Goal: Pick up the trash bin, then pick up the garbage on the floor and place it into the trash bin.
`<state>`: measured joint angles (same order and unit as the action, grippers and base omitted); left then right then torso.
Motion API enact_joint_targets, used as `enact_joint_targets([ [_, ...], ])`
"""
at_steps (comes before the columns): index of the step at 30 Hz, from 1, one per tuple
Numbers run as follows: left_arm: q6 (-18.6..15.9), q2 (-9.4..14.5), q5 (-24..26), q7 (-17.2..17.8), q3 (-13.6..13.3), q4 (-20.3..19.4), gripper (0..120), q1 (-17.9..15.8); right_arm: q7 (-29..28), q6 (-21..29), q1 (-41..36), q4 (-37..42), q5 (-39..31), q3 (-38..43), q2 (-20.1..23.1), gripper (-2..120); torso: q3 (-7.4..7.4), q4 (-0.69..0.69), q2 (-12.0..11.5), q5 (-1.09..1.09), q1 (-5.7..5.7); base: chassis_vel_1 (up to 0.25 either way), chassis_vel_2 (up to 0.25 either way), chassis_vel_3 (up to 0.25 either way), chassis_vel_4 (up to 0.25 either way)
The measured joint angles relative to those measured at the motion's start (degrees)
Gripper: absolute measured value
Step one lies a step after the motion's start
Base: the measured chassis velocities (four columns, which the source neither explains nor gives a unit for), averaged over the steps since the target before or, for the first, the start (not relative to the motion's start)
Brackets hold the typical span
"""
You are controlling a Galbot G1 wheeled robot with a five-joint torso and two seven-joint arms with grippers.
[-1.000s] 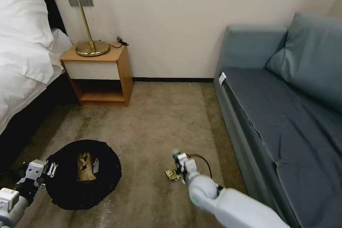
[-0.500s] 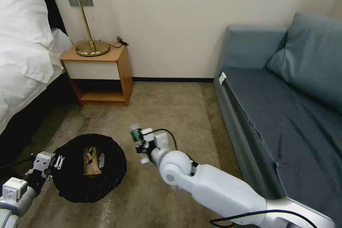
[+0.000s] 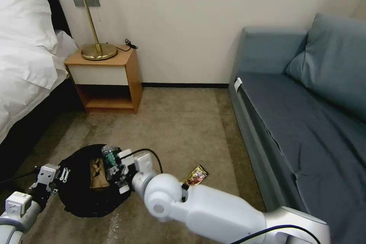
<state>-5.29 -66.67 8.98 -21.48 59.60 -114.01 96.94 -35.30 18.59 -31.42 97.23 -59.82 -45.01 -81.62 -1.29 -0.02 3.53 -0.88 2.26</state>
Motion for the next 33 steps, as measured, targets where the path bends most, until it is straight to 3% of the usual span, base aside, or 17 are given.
enact_joint_targets([
  [3, 0.0, -0.4, -0.03, 0.0, -0.06, -0.03, 6, -0.01, 0.71, -4.43, -0.34, -3.35, 2.38, -1.73, -1.49, 22, 0.0, 0.01, 0.0, 0.01, 0.0, 0.0, 0.0, 0.0, 0.0],
  [9, -0.04, -1.0, -0.2, 0.03, -0.28, -0.57, 6, -0.07, 1.64, -7.62, -0.71, -5.75, 4.96, -2.63, -1.78, 22, 0.0, 0.0, 0.0, 0.01, 0.0, 0.0, 0.0, 0.0, 0.0],
  [18, 0.27, -2.08, -1.23, -0.04, -0.44, -0.7, 6, 0.33, 2.11, -8.04, -1.76, -6.03, 6.6, -2.94, -0.9, 58, 0.0, 0.0, 0.0, 0.01, 0.0, 0.0, 0.0, 0.0, 0.0],
  [22, 0.31, -2.24, -1.39, -0.08, -0.52, -0.68, 6, 0.32, 2.29, -7.86, -1.78, -5.21, 6.6, -2.79, -0.68, 68, 0.0, 0.0, 0.0, 0.01, 0.0, 0.0, 0.0, 0.0, 0.0],
  [24, 0.48, -2.28, -1.44, -0.09, -0.51, -0.42, 6, 0.31, 2.32, -7.42, -1.78, -4.09, 6.41, -2.47, -0.17, 80, 0.0, 0.0, 0.0, 0.01, 0.0, 0.0, 0.0, 0.0, 0.0],
  [30, 1.16, -2.28, -1.48, -0.11, -0.21, 0.31, 6, 0.35, 1.71, -5.54, -1.7, -1.35, 4.66, -1.6, 0.85, 98, 0.0, 0.0, 0.0, 0.01, 0.0, 0.0, 0.0, 0.0, 0.0],
  [33, 1.29, -2.26, -1.45, -0.14, 0.05, 0.41, 6, 0.46, 1.33, -5.18, -1.4, -0.27, 4.35, -0.92, 1.37, 99, 0.0, 0.0, 0.0, 0.01, 0.0, 0.0, 0.0, 0.0, 0.0],
])
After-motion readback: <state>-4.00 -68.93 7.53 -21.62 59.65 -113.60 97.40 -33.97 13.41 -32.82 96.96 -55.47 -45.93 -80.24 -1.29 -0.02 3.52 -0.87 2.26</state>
